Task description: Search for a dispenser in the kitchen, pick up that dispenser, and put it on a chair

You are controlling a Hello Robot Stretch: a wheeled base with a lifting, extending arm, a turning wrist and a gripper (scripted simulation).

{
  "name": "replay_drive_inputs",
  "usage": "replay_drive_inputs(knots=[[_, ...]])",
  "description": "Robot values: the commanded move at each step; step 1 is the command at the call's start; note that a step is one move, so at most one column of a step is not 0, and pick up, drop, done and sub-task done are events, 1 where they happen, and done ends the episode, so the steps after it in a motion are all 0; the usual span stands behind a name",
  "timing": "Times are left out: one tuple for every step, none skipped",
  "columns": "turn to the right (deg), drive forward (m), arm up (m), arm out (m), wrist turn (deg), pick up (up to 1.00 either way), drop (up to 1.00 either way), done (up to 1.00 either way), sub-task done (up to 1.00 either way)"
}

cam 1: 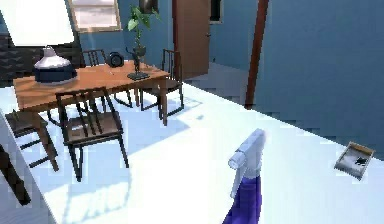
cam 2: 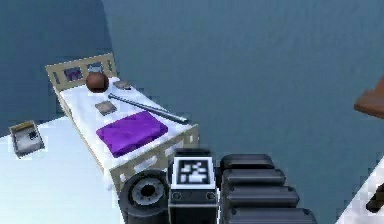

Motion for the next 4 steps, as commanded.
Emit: replay_drive_inputs(knots=[[0.0,1.00,0.00,0.00,0.0,0.00,0.00,0.00,0.00],[0.0,0.70,0.00,0.00,0.0,0.00,0.00,0.00,0.00],[-36.0,0.00,0.00,0.00,0.0,0.00,0.00,0.00,0.00],[42.0,0.00,0.00,0.00,0.0,0.00,0.00,0.00,0.00]])
